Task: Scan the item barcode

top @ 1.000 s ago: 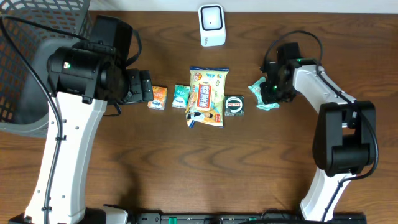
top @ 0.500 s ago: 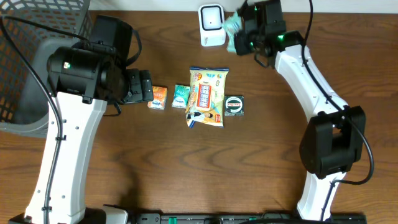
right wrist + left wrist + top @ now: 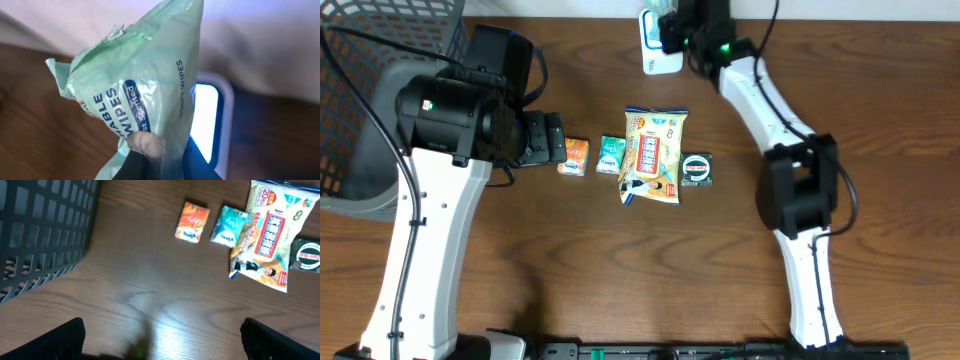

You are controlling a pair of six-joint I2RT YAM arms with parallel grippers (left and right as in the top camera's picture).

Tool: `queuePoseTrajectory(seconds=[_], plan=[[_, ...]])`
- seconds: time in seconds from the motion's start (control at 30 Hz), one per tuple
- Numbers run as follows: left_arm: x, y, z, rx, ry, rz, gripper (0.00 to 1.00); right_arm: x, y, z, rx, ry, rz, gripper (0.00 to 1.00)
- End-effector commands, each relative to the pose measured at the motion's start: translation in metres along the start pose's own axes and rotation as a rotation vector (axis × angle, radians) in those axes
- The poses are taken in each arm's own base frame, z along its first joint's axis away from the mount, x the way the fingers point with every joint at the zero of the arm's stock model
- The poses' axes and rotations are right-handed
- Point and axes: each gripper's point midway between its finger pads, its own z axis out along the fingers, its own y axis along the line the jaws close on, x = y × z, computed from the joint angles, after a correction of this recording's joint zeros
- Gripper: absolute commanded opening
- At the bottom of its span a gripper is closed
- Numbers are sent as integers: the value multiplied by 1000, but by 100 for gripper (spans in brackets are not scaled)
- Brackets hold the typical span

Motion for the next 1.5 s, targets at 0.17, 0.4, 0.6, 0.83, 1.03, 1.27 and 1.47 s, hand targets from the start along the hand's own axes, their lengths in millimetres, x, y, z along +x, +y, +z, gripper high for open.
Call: queuePoseTrajectory(seconds=[0.17,0.4,0.6,0.83,1.03,1.27,1.47], plan=[[1,1,1,-8,6,-3,98,-27,13,-2,16,-90,11,1],[1,1,1,-7,6,-3,98,-72,-21,-45,88,-158,34,1],[1,1,1,-7,6,-3,98,-83,-117,-118,366,-79,13,1],[1,1,1,-7,6,-3,98,0,-254,-201,650,331,-78,1],[1,1,1,-7,6,-3,98,71,-339,-260,721,553,6,1],[1,1,1,-7,6,-3,98,132,-406,-324,864,662,156,11],[1,1,1,-7,6,-3,98,166,-417,-349,856,699,295,47]])
